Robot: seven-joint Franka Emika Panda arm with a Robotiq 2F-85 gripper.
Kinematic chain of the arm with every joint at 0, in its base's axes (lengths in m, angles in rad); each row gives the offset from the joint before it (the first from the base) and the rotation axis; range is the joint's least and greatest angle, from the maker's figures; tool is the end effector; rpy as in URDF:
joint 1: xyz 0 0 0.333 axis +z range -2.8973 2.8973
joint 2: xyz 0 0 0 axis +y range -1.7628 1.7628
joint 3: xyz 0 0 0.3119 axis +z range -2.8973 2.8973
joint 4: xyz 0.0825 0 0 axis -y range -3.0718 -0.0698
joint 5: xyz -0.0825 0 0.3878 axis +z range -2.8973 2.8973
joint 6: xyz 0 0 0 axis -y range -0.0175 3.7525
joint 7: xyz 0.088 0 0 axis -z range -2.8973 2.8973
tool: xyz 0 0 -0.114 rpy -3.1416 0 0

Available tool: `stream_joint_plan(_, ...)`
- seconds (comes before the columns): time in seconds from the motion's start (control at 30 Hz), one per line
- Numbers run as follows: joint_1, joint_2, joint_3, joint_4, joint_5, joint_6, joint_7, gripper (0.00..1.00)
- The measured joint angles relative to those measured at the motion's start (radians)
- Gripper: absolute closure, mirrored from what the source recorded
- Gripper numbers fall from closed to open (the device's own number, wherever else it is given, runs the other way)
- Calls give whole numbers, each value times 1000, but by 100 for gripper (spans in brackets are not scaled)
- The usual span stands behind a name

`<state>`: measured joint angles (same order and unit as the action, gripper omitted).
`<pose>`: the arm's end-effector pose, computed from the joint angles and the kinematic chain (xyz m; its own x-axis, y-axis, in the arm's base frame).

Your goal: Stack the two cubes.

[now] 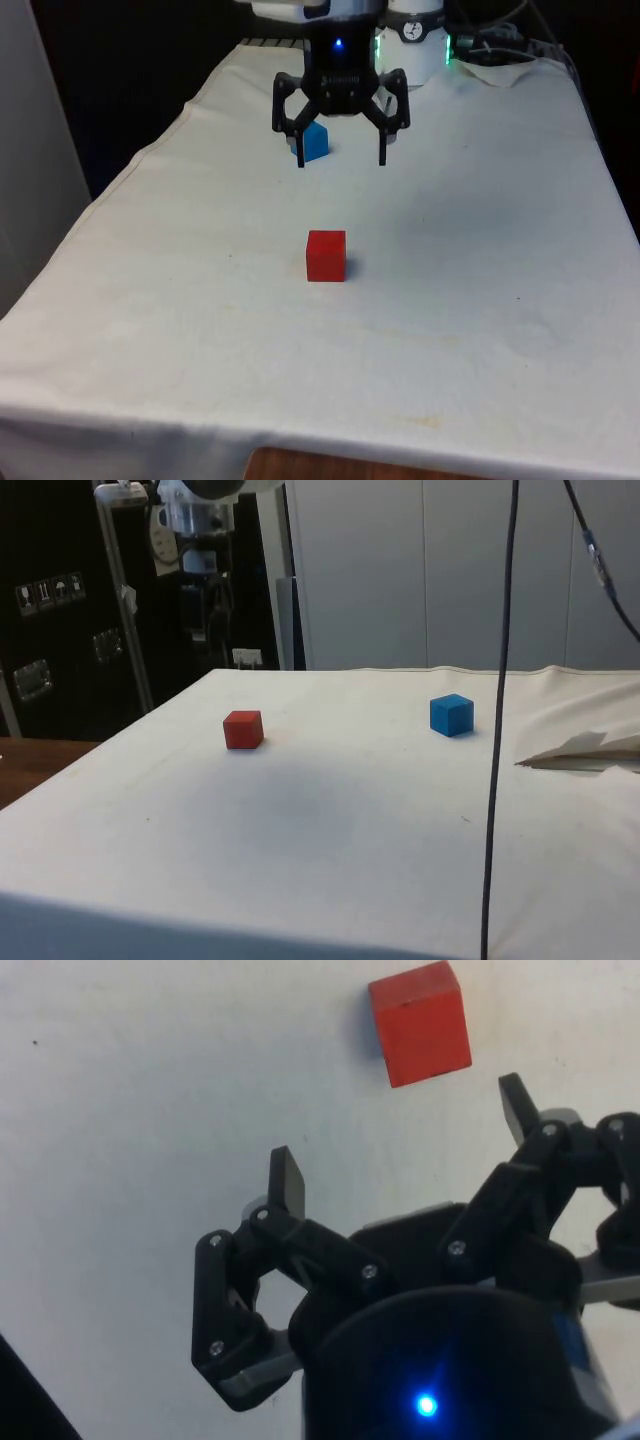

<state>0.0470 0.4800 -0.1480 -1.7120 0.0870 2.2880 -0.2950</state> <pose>0.6769 -0.0564 0.3109 0.9822 0.1600 0.0984 0.1580 -0.9871 0.0269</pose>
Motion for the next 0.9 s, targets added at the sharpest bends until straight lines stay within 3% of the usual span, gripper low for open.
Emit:
stream_joint_plan(0.5,1,64,-5,83,-12,-114,29,0)
stream_joint_plan(0.9,1,82,-6,88,-11,-120,31,0)
